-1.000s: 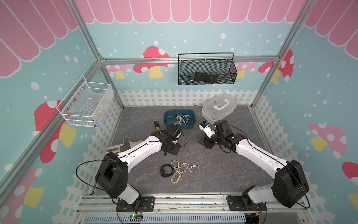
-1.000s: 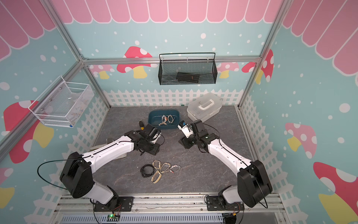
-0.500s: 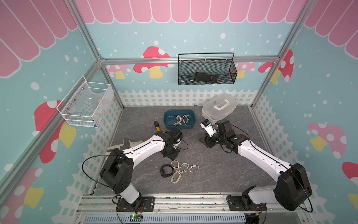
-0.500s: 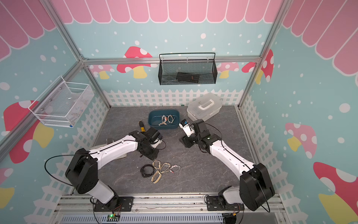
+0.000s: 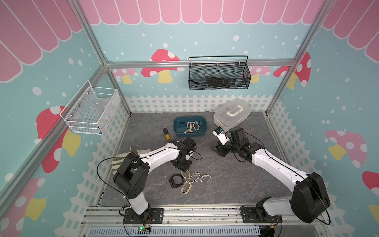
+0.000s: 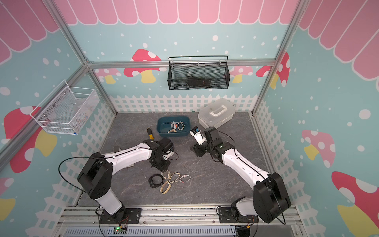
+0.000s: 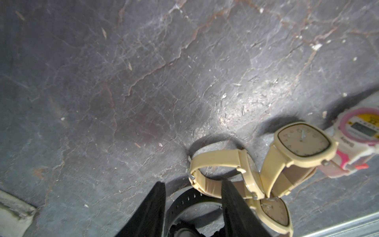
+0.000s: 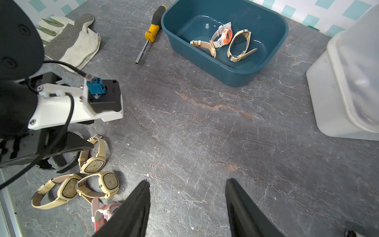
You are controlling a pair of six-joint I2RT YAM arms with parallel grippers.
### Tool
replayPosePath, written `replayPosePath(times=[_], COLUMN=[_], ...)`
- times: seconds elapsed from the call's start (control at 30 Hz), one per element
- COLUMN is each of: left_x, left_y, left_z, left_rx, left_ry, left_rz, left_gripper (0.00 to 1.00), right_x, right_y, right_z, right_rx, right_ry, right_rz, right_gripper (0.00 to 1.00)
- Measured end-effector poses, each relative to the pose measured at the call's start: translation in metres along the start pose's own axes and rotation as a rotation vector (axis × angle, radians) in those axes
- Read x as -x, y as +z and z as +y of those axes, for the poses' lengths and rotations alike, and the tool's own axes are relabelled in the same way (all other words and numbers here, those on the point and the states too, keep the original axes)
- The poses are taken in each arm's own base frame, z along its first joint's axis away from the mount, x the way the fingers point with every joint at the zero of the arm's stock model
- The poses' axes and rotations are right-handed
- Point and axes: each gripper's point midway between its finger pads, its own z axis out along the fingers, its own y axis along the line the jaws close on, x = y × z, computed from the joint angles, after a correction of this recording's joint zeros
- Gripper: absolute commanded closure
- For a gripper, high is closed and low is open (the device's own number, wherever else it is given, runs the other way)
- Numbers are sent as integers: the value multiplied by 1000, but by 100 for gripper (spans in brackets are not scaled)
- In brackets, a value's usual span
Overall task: Put the watch into the storage box
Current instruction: Pick up the watch at the center of the board.
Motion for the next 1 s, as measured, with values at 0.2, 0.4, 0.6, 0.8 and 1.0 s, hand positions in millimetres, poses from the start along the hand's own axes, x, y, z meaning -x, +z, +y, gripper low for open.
replayPosePath(times=[0.2, 0.4, 0.6, 0.8, 1.0], left_x=[1, 2, 2, 0, -2], left_y=[12, 18, 20, 25, 30], left_z=[-4, -5, -5, -5, -4], left_rx=[3, 4, 4, 6, 12], left_ry=[11, 15, 12, 5, 1], left_rz=[35, 53, 57, 73, 90], left_gripper=[53, 55, 56, 58, 61], right_x=[0, 0, -4, -5, -5], right_y=[0, -1, 0, 1, 0], right_z=[0, -3, -3, -3, -3], right_rx=[-2, -8, -7, -7, -8], right_ry=[0, 3, 5, 6, 6], right_rz=[-1, -2, 6, 8, 7], right_gripper=[39, 39, 39, 39, 39])
